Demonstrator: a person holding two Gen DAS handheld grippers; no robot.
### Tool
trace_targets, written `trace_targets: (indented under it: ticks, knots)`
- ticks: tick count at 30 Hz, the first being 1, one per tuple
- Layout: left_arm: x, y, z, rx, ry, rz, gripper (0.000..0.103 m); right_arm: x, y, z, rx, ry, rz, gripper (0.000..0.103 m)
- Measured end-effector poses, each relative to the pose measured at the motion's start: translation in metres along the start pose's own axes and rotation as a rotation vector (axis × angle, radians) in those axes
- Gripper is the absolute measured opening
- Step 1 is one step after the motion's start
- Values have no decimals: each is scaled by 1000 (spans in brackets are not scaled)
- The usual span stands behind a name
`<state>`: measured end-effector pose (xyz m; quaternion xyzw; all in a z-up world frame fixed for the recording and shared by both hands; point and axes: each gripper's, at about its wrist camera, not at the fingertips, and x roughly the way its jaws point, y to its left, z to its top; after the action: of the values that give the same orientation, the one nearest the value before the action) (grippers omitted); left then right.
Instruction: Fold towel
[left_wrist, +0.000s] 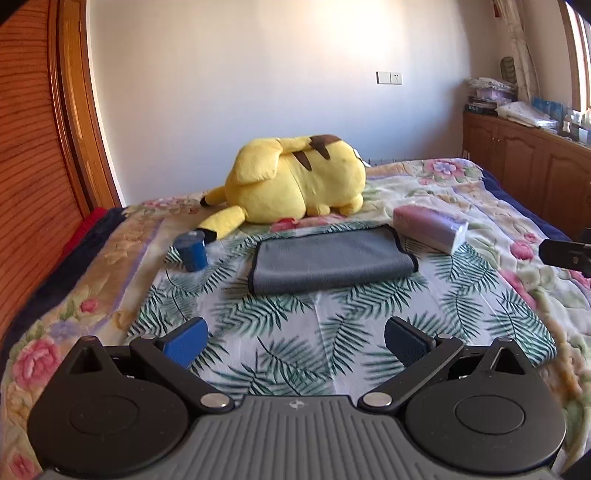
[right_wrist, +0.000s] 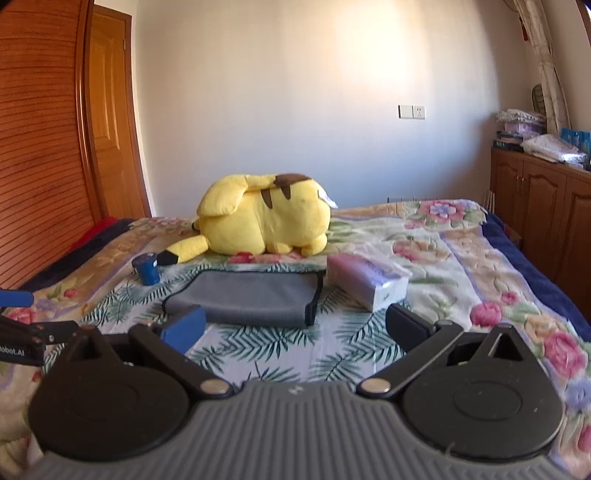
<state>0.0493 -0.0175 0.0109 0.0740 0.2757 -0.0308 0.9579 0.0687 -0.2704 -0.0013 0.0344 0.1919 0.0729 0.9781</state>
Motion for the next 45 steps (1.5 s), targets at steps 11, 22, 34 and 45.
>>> trace_targets:
  ticks: [11, 22, 34, 45]
  knots:
    - [4, -12, -32, -14, 23, 14, 103, -7, 7, -27, 6, 42, 0, 103]
    - [9, -17, -51, -3, 21, 4, 103, -4, 10, -47, -3, 64, -28, 103]
    - [-2, -12, -52, -29, -68, 17, 103, -5, 11, -49, -3, 36, -33, 103]
    - [-10, -8, -46, -33, -140, 24, 103, -6, 7, -46, 3, -8, -52, 103]
